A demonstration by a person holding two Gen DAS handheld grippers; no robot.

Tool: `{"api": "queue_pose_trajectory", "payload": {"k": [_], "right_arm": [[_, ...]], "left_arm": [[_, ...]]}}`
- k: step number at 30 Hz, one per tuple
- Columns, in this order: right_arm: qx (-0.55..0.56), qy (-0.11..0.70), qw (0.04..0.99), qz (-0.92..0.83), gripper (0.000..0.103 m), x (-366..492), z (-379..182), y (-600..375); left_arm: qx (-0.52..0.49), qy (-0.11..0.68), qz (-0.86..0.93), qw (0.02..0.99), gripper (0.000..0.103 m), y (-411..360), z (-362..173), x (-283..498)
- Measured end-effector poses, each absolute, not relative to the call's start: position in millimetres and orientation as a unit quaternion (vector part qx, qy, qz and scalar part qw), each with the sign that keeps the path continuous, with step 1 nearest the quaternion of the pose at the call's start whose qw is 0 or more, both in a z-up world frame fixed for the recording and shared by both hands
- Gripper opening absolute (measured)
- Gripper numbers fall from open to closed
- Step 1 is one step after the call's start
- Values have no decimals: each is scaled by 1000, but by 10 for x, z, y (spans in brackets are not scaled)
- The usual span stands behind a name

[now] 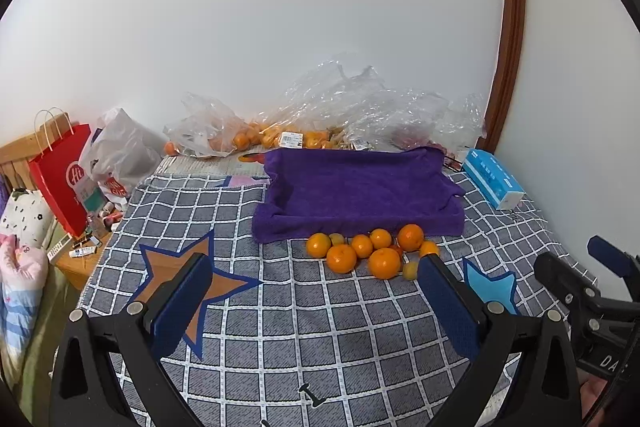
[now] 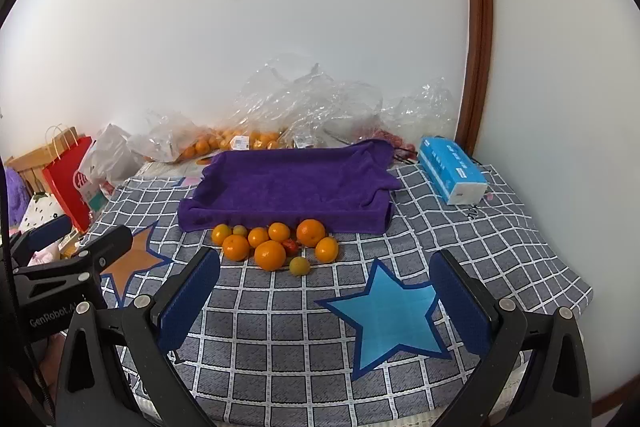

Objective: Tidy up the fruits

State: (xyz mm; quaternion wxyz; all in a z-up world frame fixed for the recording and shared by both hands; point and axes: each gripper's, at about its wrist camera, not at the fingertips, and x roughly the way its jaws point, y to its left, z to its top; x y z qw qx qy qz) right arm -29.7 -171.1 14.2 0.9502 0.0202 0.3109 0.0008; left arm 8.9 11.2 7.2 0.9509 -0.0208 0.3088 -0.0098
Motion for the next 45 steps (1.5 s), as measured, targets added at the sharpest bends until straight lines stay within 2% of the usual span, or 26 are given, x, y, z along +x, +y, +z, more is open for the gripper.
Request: {"api": "queue_pose_trajectory", "payload": {"k": [32,45], "right_arm": [[45,309,950,-6,103,-79,90,-1857],[29,294,955,-2,103,209,-4,-1792]], "left_arm": [[-36,301,-12,953,103,124,71,298],[-34,307,0,951,103,207,-94,539]]}}
